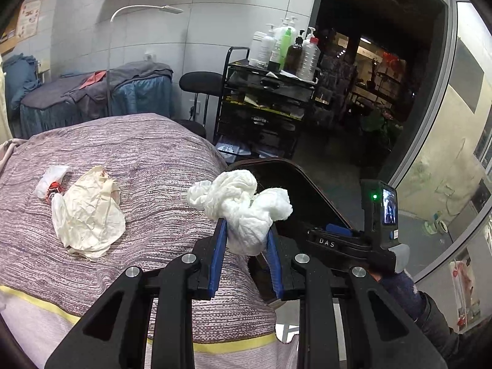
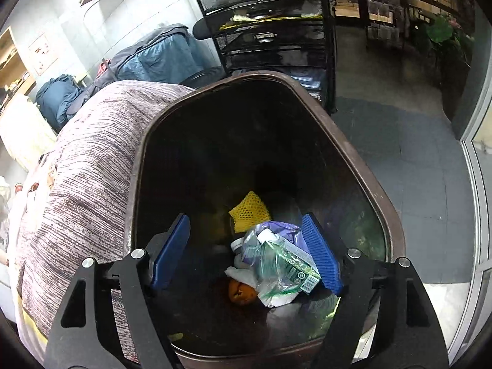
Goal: Collect trash
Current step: 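Carry the plastic bag and tissue to the brown bin and release both inside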
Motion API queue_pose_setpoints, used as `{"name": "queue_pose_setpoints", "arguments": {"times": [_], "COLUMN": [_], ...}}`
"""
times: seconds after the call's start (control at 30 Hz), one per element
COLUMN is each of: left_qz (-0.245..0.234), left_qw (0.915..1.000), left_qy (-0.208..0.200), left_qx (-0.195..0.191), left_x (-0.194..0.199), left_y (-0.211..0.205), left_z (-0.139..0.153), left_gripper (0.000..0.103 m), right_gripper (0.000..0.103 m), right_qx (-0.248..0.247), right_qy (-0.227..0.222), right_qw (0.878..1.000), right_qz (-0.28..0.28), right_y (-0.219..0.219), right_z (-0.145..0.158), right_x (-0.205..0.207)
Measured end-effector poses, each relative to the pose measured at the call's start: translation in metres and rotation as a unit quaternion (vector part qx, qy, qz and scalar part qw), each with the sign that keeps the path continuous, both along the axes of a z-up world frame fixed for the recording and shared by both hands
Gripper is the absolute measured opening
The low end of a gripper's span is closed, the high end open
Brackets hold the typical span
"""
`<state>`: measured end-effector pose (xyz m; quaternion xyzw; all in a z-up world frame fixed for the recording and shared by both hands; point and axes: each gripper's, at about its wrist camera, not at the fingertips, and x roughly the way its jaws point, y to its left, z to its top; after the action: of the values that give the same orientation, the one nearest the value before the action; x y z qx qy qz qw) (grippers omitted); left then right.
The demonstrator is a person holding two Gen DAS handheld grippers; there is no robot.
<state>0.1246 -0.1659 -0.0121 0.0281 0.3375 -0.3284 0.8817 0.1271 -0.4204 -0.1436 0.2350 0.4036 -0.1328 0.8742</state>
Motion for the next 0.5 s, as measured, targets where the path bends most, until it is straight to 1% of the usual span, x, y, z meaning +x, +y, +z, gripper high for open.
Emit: {"name": "queue_pose_setpoints", "arguments": {"times": [0.07, 0.13, 0.33, 0.5], "left_qz": [-0.005, -0.010, -0.033, -0.053], "left_qw": [1.0000, 0.9999, 0.9994, 0.9984], "left_qy": [0.000, -0.001, 0.012, 0.017], "left_qx": [0.002, 0.004, 0.004, 0.013], "left_x": [0.000, 0.001, 0.004, 0.007], "left_y": [-0.004, -0.009, -0.026, -0.044], "left_z": [-0.001, -0.001, -0.004, -0.008], "left_gripper": [0.025, 0.025, 0.025, 0.025], "right_gripper": [0.076, 0.082, 0.084, 0.085], "right_qx": [0.001, 0.002, 0.002, 0.004], "right_qy": [-0.003, -0.009, -0.022, -0.025], "right_qw": [1.000, 1.000, 0.999, 0.999], "right_qz": [-0.004, -0.010, -0.025, -0.033], "right_y": [-0.001, -0.002, -0.008, -0.011], "right_z": [0.001, 0.004, 0.013, 0.017], "right_x": [-0.005, -0.011, -0.025, -0.034]}}
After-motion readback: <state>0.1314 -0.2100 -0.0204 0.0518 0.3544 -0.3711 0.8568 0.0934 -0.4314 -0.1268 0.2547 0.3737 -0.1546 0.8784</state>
